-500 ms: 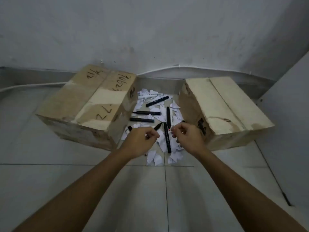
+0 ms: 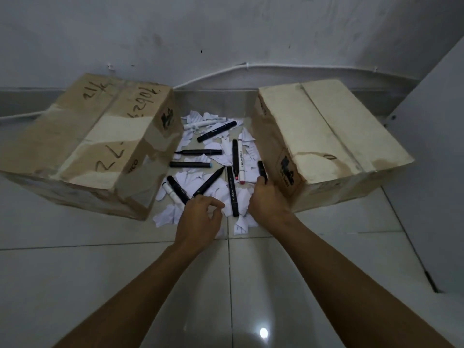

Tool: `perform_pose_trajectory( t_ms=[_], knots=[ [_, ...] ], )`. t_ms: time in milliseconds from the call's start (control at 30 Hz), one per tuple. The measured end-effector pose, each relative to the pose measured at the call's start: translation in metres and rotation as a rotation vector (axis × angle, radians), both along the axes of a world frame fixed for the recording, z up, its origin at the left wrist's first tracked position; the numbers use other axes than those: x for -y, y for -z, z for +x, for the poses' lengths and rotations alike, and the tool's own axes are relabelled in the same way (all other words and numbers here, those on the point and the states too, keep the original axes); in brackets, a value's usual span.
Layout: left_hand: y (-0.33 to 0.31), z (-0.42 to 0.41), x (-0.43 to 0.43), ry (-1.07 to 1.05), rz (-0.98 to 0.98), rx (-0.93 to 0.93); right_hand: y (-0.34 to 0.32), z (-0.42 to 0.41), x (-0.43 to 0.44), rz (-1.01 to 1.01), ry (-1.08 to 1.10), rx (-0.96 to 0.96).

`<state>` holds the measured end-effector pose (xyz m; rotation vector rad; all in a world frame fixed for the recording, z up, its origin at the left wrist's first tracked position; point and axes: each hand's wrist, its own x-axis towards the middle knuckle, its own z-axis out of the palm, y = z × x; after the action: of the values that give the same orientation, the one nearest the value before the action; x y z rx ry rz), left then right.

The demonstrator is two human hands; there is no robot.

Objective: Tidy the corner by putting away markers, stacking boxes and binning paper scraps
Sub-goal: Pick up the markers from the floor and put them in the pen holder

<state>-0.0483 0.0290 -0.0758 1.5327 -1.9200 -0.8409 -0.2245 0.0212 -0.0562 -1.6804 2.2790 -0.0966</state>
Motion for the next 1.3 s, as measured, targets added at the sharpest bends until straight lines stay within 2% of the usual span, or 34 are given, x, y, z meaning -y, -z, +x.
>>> perform_pose_trajectory(
  t_ms=[133,200,333,433,500,633,833,933,1100,1300],
  knots=[
    [0.002,0.01,0.006,-0.105,-0.072,0.047,0.009,-0.001,0.014,-0.076,0.05,-0.01],
    [0.0,0.016,0.01,-0.188,-0.067,0.055,0.01,-0.001,0.017,-0.09,0.104,0.065],
    [-0.004,0.028,0.022,-0.389,0.086,0.102,0.009,-0.006,0.021,-0.069,0.184,0.235],
    [0.0,0.037,0.029,-0.474,0.22,0.14,0.001,-0.002,0.02,-0.199,0.249,0.316],
    [0.007,0.041,0.034,-0.483,0.258,0.17,-0.006,0.008,0.02,-0.264,0.244,0.367],
    [0.016,0.046,0.046,-0.487,0.288,0.281,-0.007,0.037,0.024,-0.142,0.161,0.465],
    [0.015,0.047,0.058,-0.428,0.333,0.309,0.016,0.052,0.025,-0.056,0.162,0.347],
    [0.009,0.043,0.066,-0.363,0.402,0.386,0.018,0.046,0.026,-0.039,0.185,0.325],
    [0.006,0.029,0.068,-0.398,0.297,0.487,0.014,0.041,0.027,-0.058,0.241,0.4],
    [0.017,0.022,0.057,-0.452,0.118,0.4,0.004,0.044,0.039,-0.072,0.264,0.624]
  ],
)
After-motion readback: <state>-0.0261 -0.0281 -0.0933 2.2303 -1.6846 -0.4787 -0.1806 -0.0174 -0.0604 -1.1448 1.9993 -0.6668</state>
